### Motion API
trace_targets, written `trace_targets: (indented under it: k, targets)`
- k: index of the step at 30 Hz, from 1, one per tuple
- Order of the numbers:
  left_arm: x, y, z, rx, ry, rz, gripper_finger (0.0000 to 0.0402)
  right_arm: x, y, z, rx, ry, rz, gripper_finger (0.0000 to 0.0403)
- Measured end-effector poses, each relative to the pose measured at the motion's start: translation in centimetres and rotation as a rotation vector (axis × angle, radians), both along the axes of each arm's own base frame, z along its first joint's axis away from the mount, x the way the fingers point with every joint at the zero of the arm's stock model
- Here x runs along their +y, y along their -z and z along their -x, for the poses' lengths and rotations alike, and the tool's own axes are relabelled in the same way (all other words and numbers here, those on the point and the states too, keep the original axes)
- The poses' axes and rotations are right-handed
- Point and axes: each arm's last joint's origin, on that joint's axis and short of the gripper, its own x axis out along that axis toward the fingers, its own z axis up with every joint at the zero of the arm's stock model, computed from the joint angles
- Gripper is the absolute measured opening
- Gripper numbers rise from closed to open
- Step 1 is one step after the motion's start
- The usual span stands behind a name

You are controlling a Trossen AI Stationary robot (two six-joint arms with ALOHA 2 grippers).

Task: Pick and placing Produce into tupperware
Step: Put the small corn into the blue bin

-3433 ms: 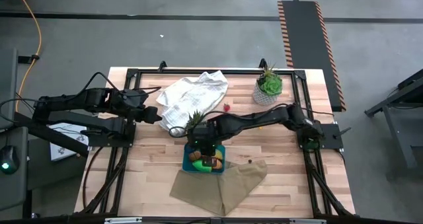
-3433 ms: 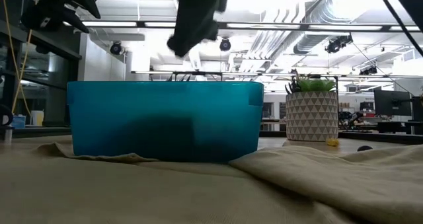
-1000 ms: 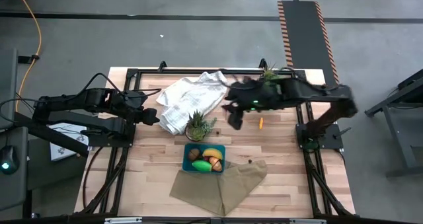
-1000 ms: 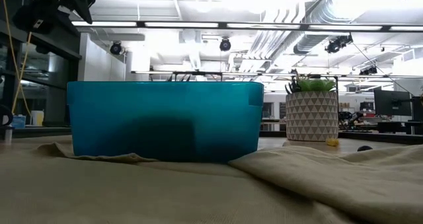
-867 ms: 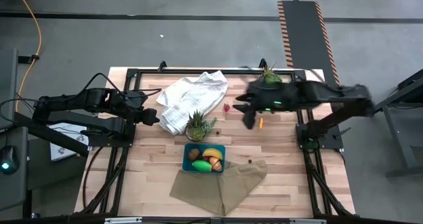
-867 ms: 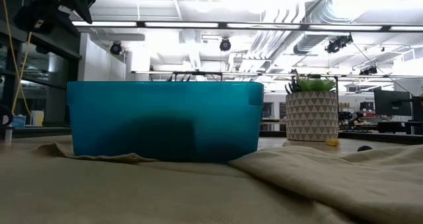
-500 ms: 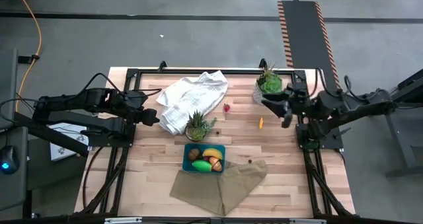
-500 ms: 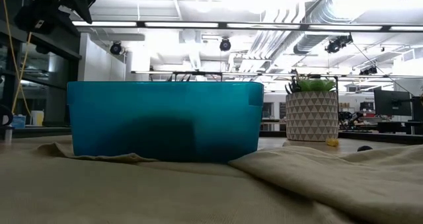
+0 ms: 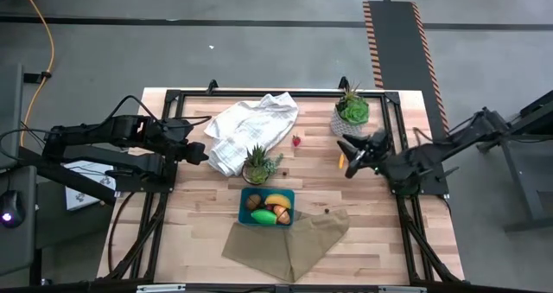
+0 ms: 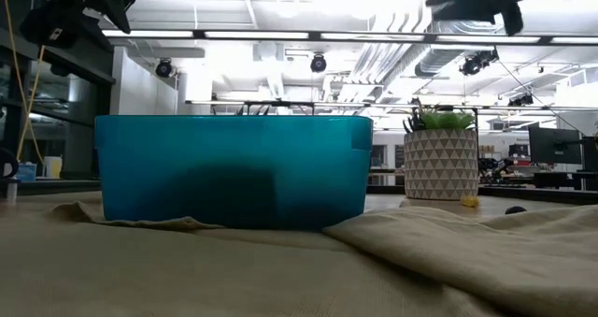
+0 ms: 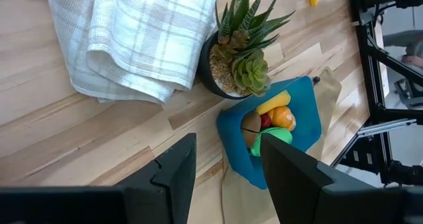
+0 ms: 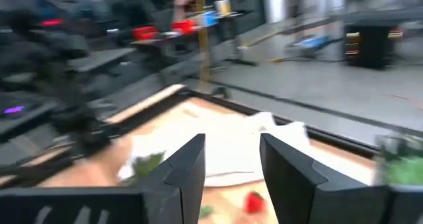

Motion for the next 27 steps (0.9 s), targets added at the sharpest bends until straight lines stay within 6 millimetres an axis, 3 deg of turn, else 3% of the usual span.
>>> trace_targets:
  k: [6,12,19,27]
  targets:
    - [0.1,0.0,0.0,0.004,-0.013,-0.015,0.0156,1.0,3.5,-1.0,0.069,0.086,-0.068,0.0133]
    - [0.1,0.0,0.0,0.006,-0.030,-0.035,0.0156,2.9,7.5,-0.2,0.065,0.150,-0.158,0.0132]
    - [0.1,0.0,0.0,0.006,-0.030,-0.035,0.0156,5.4,8.7,0.5,0.052,0.049,-0.257,0.0132]
    - [0.2,0.0,0.0,0.008,-0.038,-0.044,0.0156,6.9,9.7,1.0,0.068,-0.001,-0.325,0.0132]
